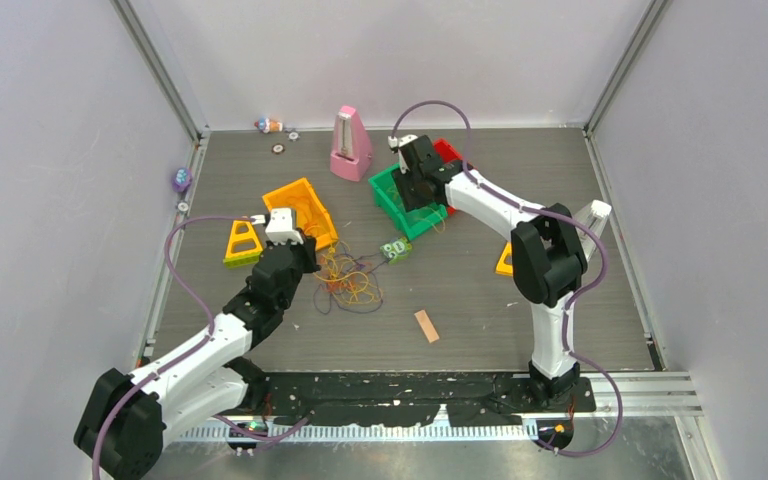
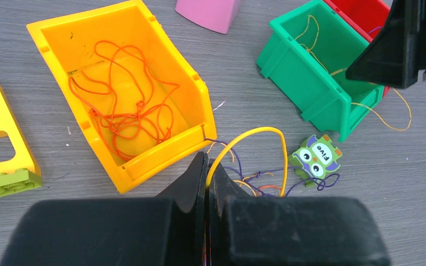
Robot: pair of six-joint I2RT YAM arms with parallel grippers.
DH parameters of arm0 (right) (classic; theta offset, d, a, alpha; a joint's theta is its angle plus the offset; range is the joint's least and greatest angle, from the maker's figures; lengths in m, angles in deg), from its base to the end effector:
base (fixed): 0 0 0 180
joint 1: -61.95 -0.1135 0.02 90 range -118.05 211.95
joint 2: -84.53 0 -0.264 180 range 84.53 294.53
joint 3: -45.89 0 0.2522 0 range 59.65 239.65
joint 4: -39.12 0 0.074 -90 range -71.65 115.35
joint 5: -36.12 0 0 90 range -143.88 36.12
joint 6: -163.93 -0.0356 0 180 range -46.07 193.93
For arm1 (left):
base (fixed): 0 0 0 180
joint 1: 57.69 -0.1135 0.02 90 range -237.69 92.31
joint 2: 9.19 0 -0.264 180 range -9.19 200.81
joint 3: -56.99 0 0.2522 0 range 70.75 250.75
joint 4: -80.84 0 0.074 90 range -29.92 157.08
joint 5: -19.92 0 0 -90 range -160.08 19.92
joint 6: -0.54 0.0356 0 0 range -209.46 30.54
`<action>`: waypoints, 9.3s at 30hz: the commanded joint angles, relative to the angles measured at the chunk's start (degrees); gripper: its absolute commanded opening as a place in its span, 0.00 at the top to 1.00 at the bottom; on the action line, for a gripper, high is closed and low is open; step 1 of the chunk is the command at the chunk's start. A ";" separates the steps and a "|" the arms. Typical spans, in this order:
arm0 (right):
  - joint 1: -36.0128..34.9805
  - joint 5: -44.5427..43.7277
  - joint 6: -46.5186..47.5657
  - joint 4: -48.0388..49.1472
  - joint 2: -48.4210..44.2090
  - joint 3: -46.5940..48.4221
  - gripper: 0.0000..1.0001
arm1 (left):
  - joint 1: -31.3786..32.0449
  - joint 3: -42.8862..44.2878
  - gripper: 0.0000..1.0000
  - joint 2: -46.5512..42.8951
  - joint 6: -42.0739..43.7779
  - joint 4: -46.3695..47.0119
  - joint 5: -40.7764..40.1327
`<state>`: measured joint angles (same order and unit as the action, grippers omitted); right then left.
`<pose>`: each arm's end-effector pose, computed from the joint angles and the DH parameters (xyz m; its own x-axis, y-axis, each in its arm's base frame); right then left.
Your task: Untangle the cables
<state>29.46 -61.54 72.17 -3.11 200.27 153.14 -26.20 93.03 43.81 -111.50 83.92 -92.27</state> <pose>0.3849 0.2395 0.2295 -0.6668 -0.3885 -0.6360 -0.4409 0.8936 -0.0837 0.1828 -0.0962 0.2251 -0.2538 -0.2520 -0.9339 0.0817 0.9564 -0.2803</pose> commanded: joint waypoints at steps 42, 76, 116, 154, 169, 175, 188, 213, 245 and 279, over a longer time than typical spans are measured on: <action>5.51 14.62 -4.41 12.28 -22.74 -21.99 0.24 | 0.24 2.85 1.00 1.14 -0.26 0.73 2.48; 0.72 20.28 -6.68 20.52 -10.63 -15.58 0.24 | 0.24 1.79 1.00 1.21 1.47 4.83 7.54; -4.88 43.38 -11.95 89.68 -37.57 -68.81 0.23 | 5.35 8.08 1.00 12.37 7.98 10.61 37.13; -18.39 27.32 -4.14 85.12 -23.79 -58.13 0.88 | 6.93 -2.35 1.00 6.66 -0.19 36.93 48.40; -16.59 16.54 -6.88 82.67 -30.47 -62.80 0.95 | 6.95 -3.78 0.03 -0.43 3.24 24.43 27.09; -10.44 16.24 -12.22 78.77 -35.80 -64.13 0.95 | 6.93 -4.64 0.02 -2.23 3.99 23.86 24.53; -5.39 18.42 -9.88 43.52 -53.71 -43.61 0.95 | 6.97 8.95 0.15 12.12 6.70 6.71 29.20; -4.97 -0.88 -1.51 9.26 -52.05 -1.28 0.95 | 7.02 26.64 0.96 29.62 5.35 -17.59 25.46; 0.19 6.70 -4.62 22.72 -15.93 -3.81 0.95 | 6.86 14.66 1.00 17.23 5.61 -4.42 17.14; 2.96 8.13 -6.39 12.98 -18.12 -7.53 0.21 | 6.89 13.58 1.00 15.56 6.46 -3.65 18.17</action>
<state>32.46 -54.52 64.98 7.79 191.68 150.32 -19.34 106.54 61.25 -105.67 77.58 -74.29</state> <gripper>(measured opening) 0.748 0.004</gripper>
